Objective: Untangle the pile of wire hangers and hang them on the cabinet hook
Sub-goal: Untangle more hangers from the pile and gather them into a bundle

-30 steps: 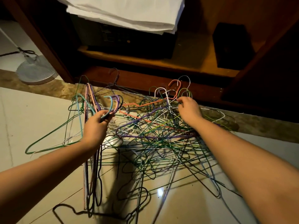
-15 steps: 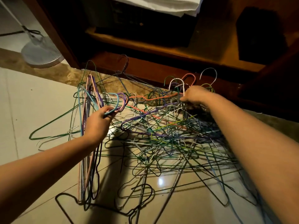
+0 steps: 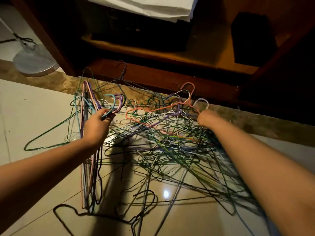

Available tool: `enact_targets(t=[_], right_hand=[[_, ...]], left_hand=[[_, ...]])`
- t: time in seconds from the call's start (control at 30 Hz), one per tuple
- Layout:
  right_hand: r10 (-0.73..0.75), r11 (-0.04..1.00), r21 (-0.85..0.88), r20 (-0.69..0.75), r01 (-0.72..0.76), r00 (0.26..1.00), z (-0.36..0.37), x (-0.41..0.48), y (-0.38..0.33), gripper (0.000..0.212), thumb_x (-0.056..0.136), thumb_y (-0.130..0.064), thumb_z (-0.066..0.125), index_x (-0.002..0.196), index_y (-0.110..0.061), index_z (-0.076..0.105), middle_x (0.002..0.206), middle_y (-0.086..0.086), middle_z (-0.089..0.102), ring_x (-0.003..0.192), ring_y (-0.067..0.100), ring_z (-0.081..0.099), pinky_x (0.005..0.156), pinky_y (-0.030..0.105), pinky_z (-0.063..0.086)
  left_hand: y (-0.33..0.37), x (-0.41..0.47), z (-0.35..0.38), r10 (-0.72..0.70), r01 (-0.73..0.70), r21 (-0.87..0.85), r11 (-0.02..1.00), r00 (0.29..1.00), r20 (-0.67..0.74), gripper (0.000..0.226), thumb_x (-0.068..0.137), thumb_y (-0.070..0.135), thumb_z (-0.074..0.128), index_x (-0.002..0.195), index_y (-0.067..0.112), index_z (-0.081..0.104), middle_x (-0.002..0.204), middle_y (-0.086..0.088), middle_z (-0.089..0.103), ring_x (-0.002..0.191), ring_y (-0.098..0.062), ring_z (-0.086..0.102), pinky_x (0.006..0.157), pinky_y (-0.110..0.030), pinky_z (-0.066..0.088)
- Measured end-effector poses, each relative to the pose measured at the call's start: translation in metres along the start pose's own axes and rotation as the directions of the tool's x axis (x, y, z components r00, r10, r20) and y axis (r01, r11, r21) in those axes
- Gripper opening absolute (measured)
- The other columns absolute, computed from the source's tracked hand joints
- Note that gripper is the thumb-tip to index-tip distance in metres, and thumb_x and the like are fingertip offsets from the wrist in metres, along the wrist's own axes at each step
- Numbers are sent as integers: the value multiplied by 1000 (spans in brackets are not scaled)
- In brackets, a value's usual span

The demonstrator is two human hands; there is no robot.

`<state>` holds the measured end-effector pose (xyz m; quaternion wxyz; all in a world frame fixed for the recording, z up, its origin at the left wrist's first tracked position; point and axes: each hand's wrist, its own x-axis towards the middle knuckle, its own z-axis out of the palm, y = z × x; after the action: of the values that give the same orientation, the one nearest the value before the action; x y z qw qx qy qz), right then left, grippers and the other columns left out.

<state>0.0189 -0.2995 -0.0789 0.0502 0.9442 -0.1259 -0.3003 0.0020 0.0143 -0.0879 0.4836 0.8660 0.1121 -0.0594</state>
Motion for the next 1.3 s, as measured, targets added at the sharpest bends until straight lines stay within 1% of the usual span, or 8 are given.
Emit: enact_targets(t=[0.13,0.3,0.47,0.6,0.7,0.8,1.07,1.3], right_hand=[[289,899,368,-93,-237,953,13,9,-2,49,90,-13,48,136,1,36,140,19,40,127,34,42,102,39,38],[111,957,287,-522,51,846,1,11,-22,38,90,-10,43,128,-9,43,130,16,41,120,34,39,98,42,35],[35,869,491,-180,59,983,-1,35,-55,42,94,-9,44,134,-4,33,138,21,37,121,37,43,84,36,40],[145,774,630,-90,-57,985,-15,44,-64,63,98,-20,42,148,-7,5,154,16,10,139,35,18,108,38,27],[249,612,767,43,-192,967,-21,54,-64,59,99,-20,42,146,-5,9,150,17,24,135,33,29,104,34,31],[416,559,802,-50,-212,908,-17,63,-61,40,97,-15,43,133,-1,34,138,19,45,126,35,44,100,38,37],[412,585,806,-203,-88,888,-37,58,-41,29,97,-17,43,120,-3,51,125,16,57,115,33,54,89,37,44],[330,107,972,-235,211,914,-52,40,-28,30,99,-12,38,70,-19,39,70,4,51,55,10,47,39,9,38]], left_hand=[[2,1,3,-7,7,-35,999,1000,1,16,94,17,48,90,24,61,65,0,49,64,-21,42,63,-36,33],[5,2,7,-25,24,-70,997,1000,-18,12,94,19,50,89,22,61,63,-1,48,57,-20,38,59,-36,32],[3,2,9,-21,23,-104,994,1000,15,19,93,14,50,80,25,59,65,3,49,57,-13,39,53,-28,29],[1,5,8,-46,47,-166,985,999,13,22,92,12,50,78,26,60,66,1,50,55,-14,38,51,-27,28],[4,5,8,-62,59,-218,974,998,-11,21,93,11,49,83,26,60,69,-3,51,56,-16,39,50,-26,30],[7,6,6,-81,74,-243,967,997,-16,21,94,12,49,88,29,60,72,-4,52,59,-16,41,52,-27,32],[16,6,-3,-91,88,-270,959,996,1,20,95,13,46,82,24,56,67,-3,44,54,-14,36,50,-26,29],[22,2,-24,-108,99,-238,966,994,-27,24,97,9,42,83,24,54,66,-1,44,53,-12,36,46,-23,30]])
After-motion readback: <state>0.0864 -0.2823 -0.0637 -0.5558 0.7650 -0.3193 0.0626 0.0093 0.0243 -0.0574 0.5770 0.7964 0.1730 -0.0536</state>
